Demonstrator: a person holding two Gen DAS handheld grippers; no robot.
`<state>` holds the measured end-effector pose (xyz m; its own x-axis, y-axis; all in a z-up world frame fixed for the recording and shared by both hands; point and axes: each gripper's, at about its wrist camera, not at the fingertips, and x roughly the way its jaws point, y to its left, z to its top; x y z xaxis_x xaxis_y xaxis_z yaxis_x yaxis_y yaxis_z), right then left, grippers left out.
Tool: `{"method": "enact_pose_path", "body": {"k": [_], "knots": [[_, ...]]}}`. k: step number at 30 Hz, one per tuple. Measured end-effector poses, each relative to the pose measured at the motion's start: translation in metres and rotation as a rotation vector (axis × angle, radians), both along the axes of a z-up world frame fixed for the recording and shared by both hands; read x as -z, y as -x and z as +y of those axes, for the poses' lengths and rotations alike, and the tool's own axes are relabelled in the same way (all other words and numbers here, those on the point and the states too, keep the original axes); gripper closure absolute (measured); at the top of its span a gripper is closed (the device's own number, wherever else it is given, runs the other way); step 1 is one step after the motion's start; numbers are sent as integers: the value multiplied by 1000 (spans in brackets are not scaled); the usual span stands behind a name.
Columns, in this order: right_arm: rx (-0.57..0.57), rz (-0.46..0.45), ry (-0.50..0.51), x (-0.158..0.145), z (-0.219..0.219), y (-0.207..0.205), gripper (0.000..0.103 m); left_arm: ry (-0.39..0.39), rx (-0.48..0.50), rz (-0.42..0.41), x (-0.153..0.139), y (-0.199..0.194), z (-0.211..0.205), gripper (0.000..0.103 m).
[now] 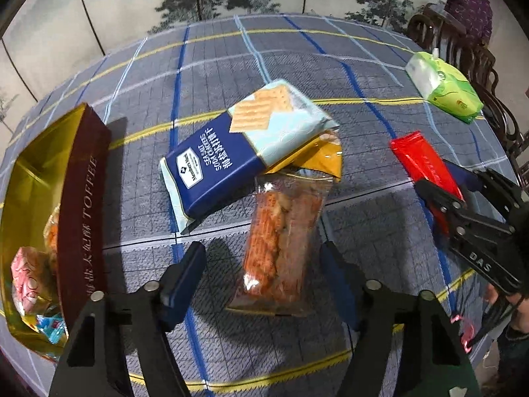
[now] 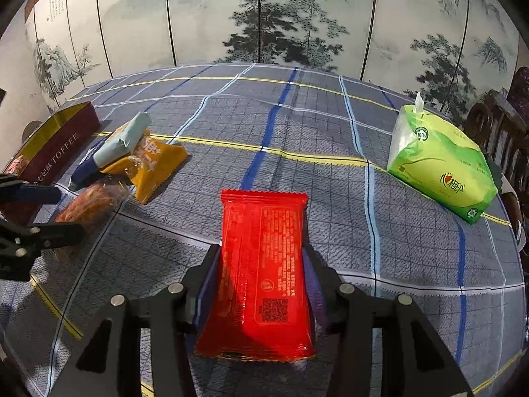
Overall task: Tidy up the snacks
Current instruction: 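Grasp the clear bag of orange snacks with the left tool while the right holds the red pack, then carry the clear snack bag into the tin and open the left tool while the right holds the red pack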
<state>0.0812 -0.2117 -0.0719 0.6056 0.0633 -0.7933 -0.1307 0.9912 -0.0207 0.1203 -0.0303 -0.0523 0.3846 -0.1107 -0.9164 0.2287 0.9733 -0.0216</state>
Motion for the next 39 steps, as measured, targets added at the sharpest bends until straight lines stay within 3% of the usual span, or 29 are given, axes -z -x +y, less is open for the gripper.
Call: {"method": "enact_pose_path", "body": {"k": [2, 8, 23, 39], "knots": [[0, 0, 0, 0, 0, 0, 54, 20, -3, 14, 3, -1, 1, 51], [0, 0, 0, 0, 0, 0, 54, -2, 3, 11, 3, 3, -1, 69], [1, 0, 0, 0, 1, 0, 53, -91, 12, -17, -7, 35, -4, 69], [1, 0, 1, 0, 1, -1, 53, -153, -10, -139, -45, 61, 12, 69]]}}
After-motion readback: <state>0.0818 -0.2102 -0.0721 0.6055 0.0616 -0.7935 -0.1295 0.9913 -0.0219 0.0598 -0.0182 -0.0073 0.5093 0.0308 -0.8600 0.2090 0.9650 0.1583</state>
